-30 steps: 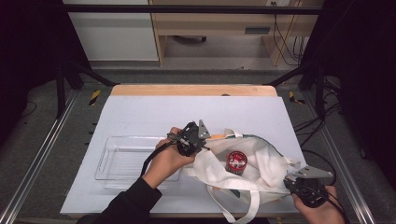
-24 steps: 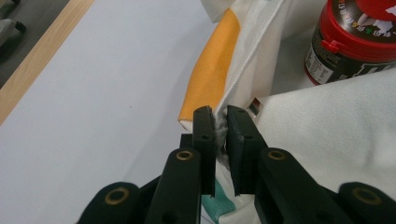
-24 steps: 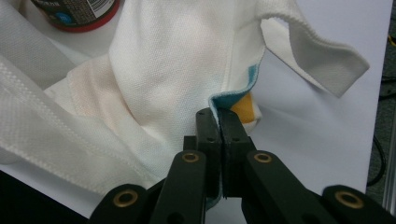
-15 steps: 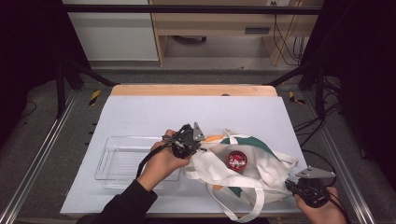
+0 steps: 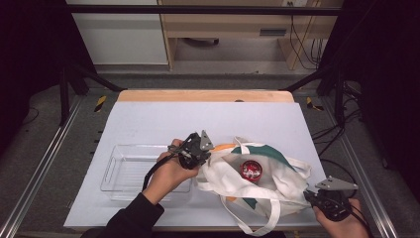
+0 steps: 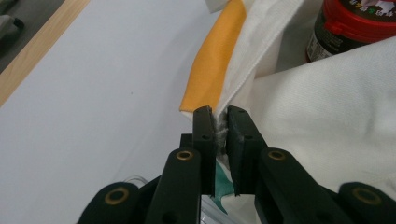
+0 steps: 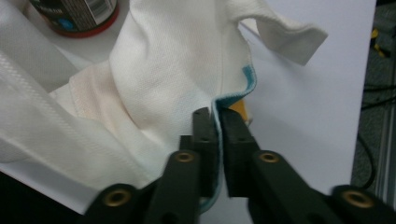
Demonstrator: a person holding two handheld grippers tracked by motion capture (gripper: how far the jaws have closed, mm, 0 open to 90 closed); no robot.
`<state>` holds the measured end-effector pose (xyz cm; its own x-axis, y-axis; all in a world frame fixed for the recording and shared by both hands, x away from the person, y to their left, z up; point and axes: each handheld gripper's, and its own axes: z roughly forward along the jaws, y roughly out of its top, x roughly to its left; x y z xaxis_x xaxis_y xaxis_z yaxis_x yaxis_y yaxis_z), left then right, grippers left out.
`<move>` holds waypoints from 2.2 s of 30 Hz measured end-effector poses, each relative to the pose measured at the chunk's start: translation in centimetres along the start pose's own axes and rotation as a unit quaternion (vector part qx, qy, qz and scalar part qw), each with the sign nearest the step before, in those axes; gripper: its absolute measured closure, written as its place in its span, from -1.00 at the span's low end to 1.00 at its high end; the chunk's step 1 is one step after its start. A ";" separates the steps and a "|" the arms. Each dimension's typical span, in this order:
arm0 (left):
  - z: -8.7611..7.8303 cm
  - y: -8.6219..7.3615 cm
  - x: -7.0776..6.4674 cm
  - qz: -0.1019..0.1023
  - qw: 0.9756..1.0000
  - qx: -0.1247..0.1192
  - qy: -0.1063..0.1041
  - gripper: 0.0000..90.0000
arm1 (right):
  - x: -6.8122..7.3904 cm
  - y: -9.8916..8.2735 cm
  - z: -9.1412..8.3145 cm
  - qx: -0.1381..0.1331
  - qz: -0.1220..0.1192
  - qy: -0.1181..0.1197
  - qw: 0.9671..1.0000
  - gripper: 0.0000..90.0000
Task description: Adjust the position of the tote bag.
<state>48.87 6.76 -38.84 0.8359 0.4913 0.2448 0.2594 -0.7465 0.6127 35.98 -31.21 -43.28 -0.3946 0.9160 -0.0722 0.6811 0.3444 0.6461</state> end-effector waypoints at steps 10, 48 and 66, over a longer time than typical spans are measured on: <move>-0.8 0.4 -0.1 0.004 1.000 -0.005 -0.021 0.79 | 0.6 2.7 -3.3 -0.067 -0.016 0.005 0.998 0.16; 4.7 7.4 -1.3 0.039 0.997 -0.022 -0.059 0.60 | 8.9 10.0 2.3 -0.093 -0.102 0.213 0.967 0.37; 4.4 7.4 -1.0 0.034 0.998 -0.025 -0.053 0.87 | 11.3 9.8 4.1 -0.057 -0.123 0.236 0.962 0.53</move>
<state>52.10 -1.19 -37.83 0.8983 0.3872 0.2076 0.1775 -0.7522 0.6346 40.75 -16.68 -40.81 -0.7894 0.6055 0.1015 0.4700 0.4897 0.7344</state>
